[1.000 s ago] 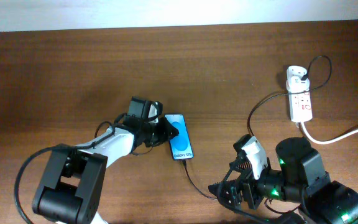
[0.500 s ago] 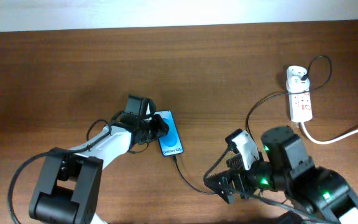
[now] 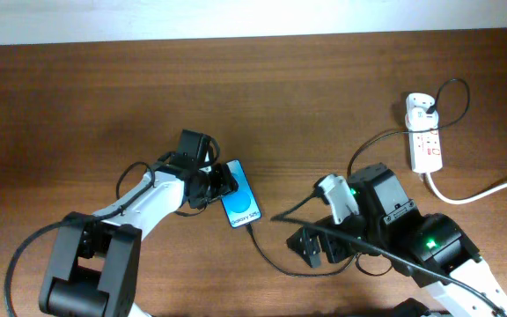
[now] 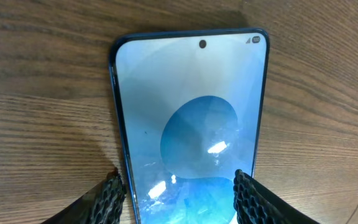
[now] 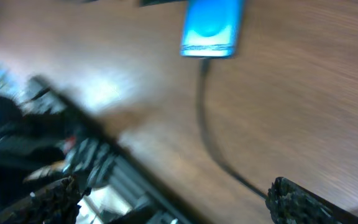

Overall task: Plug charger to phone and switch on socket
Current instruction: 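Lower the phone flat onto the table with the left gripper and release, then move the right gripper to the white power strip's switch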

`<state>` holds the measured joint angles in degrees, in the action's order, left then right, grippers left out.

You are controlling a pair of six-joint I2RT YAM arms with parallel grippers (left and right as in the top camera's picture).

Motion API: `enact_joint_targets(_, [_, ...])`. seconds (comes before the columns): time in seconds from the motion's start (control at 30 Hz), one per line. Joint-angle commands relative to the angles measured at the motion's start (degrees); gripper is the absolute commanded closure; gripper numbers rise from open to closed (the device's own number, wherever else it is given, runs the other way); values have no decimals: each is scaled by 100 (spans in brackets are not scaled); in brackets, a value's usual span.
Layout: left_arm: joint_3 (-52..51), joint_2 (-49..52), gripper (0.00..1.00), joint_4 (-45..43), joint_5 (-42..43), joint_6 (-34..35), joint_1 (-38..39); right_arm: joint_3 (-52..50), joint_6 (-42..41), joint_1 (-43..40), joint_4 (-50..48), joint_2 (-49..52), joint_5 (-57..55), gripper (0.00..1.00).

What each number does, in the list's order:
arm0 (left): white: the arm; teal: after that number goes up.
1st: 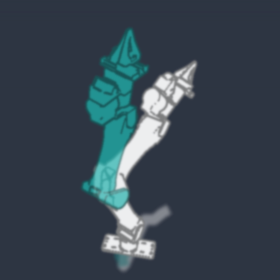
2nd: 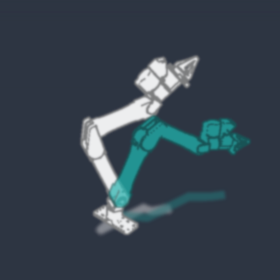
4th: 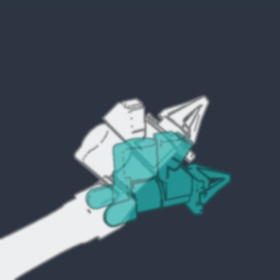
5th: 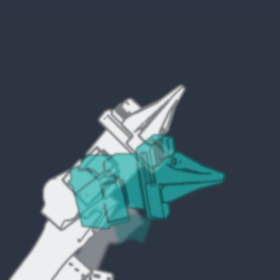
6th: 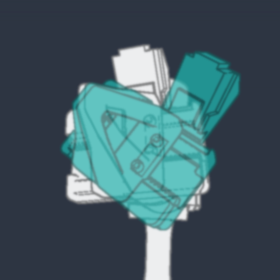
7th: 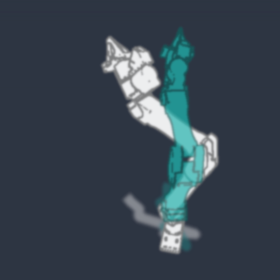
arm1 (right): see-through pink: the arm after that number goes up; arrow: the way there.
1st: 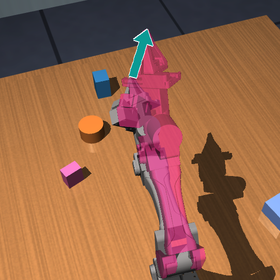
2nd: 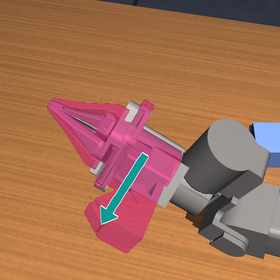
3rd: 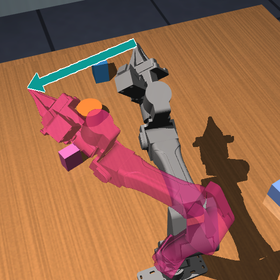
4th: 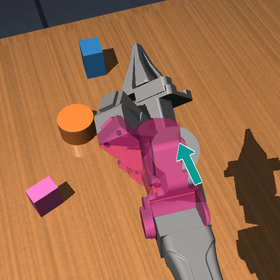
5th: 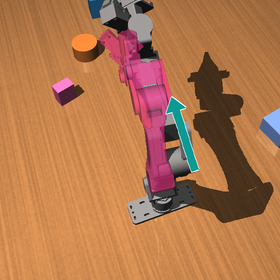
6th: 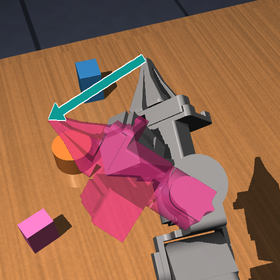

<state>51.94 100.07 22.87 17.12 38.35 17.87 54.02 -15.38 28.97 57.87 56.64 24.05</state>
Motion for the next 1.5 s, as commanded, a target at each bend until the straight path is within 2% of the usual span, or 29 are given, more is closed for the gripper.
enact_joint_targets(0.0, [-101, 317, 39, 313, 70, -551, -293, 94, -1062, -15, -188, 0, -1891, 1])
enact_joint_targets(0.03, [70, 164, 37, 584, 391, -798, -424, 94, -1058, -15, -345, 4, -2424, 1])
enact_joint_targets(0.07, [192, -190, 32, 907, 363, -1071, -455, 94, -1040, -15, -492, 11, -2802, 4])
enact_joint_targets(0.1, [201, -544, 29, 1091, 262, -1113, -452, 94, -1045, -17, -553, 11, -3027, 17])
enact_joint_targets(0.17, [201, -1711, 29, 1720, -7, -1178, -452, 94, -1351, -15, -579, 9, -3056, 55])
enact_joint_targets(0.27, [201, -3790, 29, 2804, -46, -1644, -452, 96, -1976, -26, -428, 7, -3060, 89])
enact_joint_targets(0.3, [201, -4518, 29, 3163, -61, -1797, -452, 96, -2170, -90, -295, -2, -3060, 96])
enact_joint_targets(0.4, [201, -6776, 21, 3928, -758, -2006, -452, 96, -2315, -695, 52, -2, -3075, 96])
enact_joint_targets(0.43, [201, -7344, 21, 4087, -756, -2190, -452, 96, -2391, -984, 144, -2, -3080, 96])
enact_joint_targets(0.5, [201, -8026, 18, 4280, -758, -2430, -452, 96, -2435, -1646, 363, -2, -3080, 96])
enact_joint_targets(0.53, [201, -8389, 12, 4295, -758, -2662, -452, 101, -2435, -2072, 555, -13, -3075, 96])
enact_joint_targets(0.6, [201, -8771, 3, 4295, -791, -2824, -455, 103, -2430, -2806, 1045, -118, -3077, 96])
enact_joint_targets(0.73, [201, -9259, 1, 4380, -955, -2820, -411, 103, -2406, -3836, 1676, -310, -3075, 96])
enact_joint_targets(0.87, [201, -9906, 1, 4470, -951, -2817, -304, 103, -2260, -3950, 1834, -310, -3040, 96])
enact_joint_targets(1.0, [254, -9973, 1, 4489, -997, -2820, -61, 105, -2260, -3950, 1932, -310, -2876, 96])
enact_joint_targets(1.07, [170, -9973, 1, 4212, -1097, -2820, -61, 107, -2260, -3950, 1880, -310, -2861, 96])
enact_joint_targets(1.13, [-249, -9973, 1, 3484, -1104, -2817, -68, 107, -2260, -3950, 1733, -308, -2861, 96])
enact_joint_targets(1.2, [-1397, -9969, 1, 2203, -1705, -2817, -66, 107, -2260, -3950, 1414, -310, -2868, 96])
enact_joint_targets(1.23, [-1893, -9967, 1, 2006, -2017, -2815, -66, 107, -2260, -3950, 1182, -308, -2885, 91])
enact_joint_targets(1.37, [-3665, -9967, 1, 678, -2103, -2815, -66, 105, -2260, -3950, 240, -92, -2885, 91])
enact_joint_targets(1.47, [-4341, -9967, 1, -319, -2135, -2820, -66, 105, -2260, -3952, -37, 306, -2951, 96])
